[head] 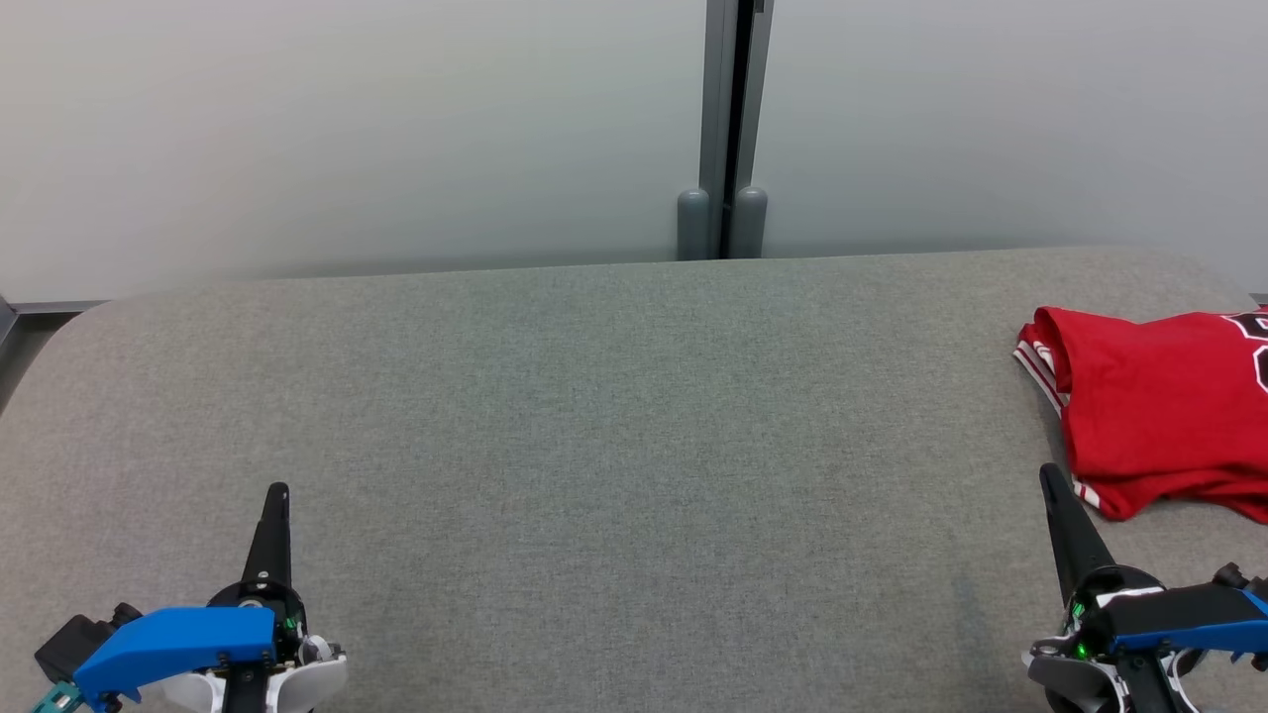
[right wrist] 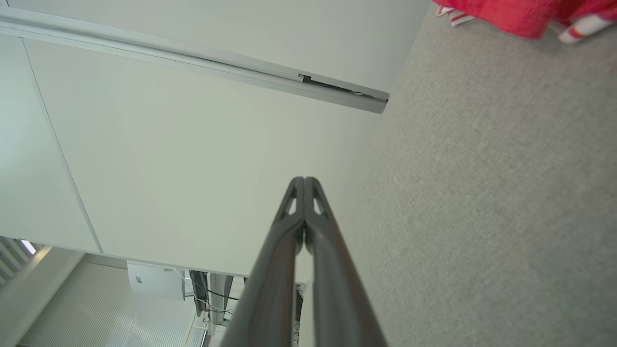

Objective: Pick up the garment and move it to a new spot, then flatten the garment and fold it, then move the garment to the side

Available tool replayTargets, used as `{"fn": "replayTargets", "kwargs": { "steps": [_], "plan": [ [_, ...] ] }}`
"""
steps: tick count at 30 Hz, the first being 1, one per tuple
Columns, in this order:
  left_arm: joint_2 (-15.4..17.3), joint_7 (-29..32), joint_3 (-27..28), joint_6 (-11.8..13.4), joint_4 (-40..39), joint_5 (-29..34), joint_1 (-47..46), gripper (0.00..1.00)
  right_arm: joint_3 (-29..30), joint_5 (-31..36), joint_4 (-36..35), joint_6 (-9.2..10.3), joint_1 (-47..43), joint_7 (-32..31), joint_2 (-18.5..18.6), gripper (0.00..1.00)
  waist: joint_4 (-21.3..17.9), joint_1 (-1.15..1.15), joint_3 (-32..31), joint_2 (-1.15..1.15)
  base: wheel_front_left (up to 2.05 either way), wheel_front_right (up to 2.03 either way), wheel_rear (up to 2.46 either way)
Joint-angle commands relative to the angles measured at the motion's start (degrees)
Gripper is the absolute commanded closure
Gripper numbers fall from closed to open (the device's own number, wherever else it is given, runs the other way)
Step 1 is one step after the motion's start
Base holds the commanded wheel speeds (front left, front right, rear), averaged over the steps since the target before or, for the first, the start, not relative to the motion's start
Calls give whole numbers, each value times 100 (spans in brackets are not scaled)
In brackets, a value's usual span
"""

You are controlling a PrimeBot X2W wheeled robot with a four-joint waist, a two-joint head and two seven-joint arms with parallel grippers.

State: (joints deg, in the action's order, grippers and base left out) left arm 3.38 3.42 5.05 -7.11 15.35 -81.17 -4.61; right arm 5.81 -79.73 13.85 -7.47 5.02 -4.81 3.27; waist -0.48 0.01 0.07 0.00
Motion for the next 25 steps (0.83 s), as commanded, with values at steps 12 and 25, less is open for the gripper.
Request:
{"fn": "replayTargets", "kwargs": {
  "steps": [12, 25],
  "plan": [
    [-25, 162, 100, -58, -89, -550, -150, 100, 49, -626, 5, -4, 122, -94, -29, 100, 20, -1, 5, 0, 0, 0, 0],
    [-48, 286, 140, -58, -130, -972, -177, 100, 76, -1108, 19, -4, 144, -158, -41, 100, 40, -1, 9, 0, 0, 0, 0]
  ]
}}
